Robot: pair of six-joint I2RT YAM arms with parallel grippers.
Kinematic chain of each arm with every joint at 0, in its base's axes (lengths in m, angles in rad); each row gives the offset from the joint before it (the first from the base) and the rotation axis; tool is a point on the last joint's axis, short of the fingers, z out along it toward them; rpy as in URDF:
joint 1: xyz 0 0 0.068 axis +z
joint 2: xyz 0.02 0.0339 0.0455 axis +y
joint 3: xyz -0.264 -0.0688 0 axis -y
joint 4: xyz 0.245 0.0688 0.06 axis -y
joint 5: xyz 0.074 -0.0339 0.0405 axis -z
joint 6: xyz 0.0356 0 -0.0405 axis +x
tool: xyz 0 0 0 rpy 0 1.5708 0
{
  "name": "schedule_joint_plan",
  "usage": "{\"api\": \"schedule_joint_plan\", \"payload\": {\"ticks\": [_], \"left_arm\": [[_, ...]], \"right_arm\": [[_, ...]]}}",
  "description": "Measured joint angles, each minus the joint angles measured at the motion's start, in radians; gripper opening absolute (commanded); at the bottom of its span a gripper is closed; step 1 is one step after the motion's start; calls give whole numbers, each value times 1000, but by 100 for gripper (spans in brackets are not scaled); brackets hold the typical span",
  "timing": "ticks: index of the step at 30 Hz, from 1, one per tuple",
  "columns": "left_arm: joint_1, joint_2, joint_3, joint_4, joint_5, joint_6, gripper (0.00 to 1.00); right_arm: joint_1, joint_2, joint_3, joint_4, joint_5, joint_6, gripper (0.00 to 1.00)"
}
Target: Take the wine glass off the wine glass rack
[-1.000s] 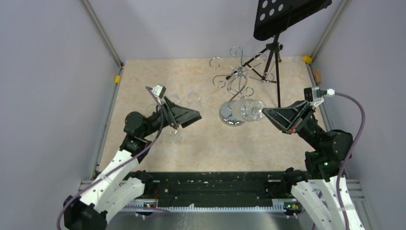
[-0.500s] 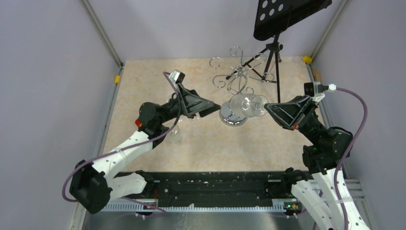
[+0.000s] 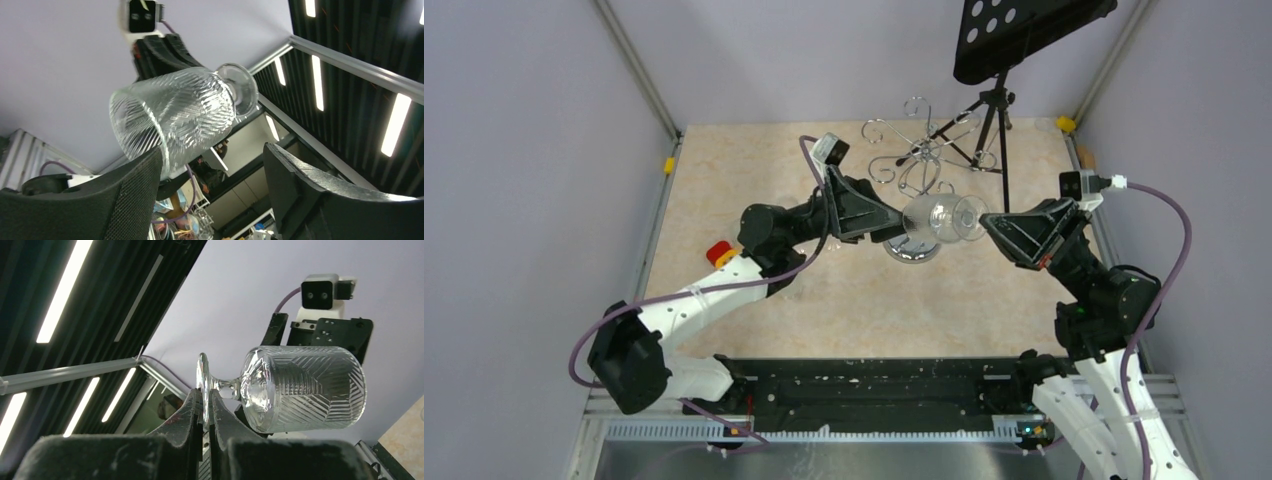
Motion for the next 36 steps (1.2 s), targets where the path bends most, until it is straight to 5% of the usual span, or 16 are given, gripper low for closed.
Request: {"api": "schedule_joint_plan", "payload": {"ticks": [13, 18, 22, 25, 31, 36], "left_arm": [[-90, 43, 55, 116, -6, -15, 47], [-98, 48, 55, 183, -21, -47, 28], [-102, 58, 55, 202, -23, -57, 2], [-102, 67, 55, 205, -27, -62, 0], [-101, 62, 55, 191, -31, -27, 0], [-105, -19, 50, -9, -7, 138, 0]], "right_arm": [[14, -92, -124, 92, 97, 86, 0], [14, -93, -161, 110, 122, 101, 0], [15, -91, -176, 116, 123, 104, 0], [15, -90, -181, 123, 133, 104, 0], [15, -95, -180, 92, 154, 76, 41], [15, -126, -171, -87, 214, -42, 57]]}}
